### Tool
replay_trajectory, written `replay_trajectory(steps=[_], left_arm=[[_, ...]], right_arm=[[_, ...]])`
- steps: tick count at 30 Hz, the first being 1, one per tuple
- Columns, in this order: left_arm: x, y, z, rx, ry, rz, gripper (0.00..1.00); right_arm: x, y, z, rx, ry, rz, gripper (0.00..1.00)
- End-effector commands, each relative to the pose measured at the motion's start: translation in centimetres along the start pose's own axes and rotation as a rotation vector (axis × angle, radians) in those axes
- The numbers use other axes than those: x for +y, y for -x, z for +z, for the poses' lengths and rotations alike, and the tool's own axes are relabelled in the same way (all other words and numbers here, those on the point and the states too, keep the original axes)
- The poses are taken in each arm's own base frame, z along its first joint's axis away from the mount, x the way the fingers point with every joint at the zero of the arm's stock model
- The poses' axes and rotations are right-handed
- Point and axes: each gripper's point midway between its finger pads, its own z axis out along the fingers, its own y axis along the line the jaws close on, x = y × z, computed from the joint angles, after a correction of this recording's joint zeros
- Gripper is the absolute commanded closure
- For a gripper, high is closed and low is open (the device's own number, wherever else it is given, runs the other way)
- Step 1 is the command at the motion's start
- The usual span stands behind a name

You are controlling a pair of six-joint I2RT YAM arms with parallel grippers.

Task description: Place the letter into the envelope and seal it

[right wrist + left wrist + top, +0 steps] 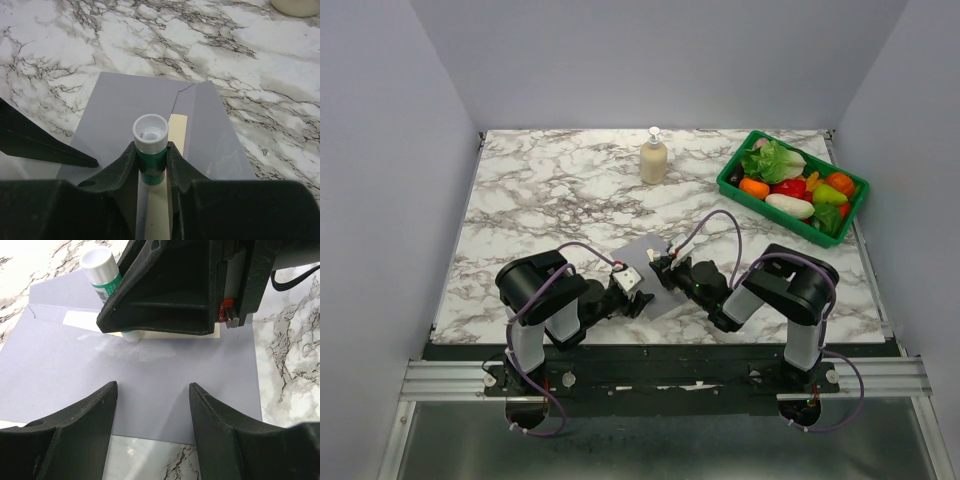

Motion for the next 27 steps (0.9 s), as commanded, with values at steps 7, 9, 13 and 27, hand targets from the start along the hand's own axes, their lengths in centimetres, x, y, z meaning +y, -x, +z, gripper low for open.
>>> replay_trajectory(steps=[7, 9, 13, 27], left_arm=[[0.5, 0.0, -0.7, -0.040, 0.022, -0.001, 0.34], [0.4, 0.1, -0.7, -0.043, 0.020, -0.001, 0.34], [0.4, -0.1, -0.8, -0.038, 0.022, -0.001, 0.34], [0.7, 0.1, -0.9, -0.043, 0.028, 0.001, 0.34]], right_arm=[[3.6, -4.5, -1.8, 0.168, 0.217, 0.004, 0.99], [3.9, -4.5, -1.8, 0.172, 0.230, 0.006, 0.99], [3.1, -4.9, -1.9, 0.185, 0.186, 0.008, 0.99], [-0.9, -5.8, -2.5, 0.222, -0.033, -0.014, 0.99]])
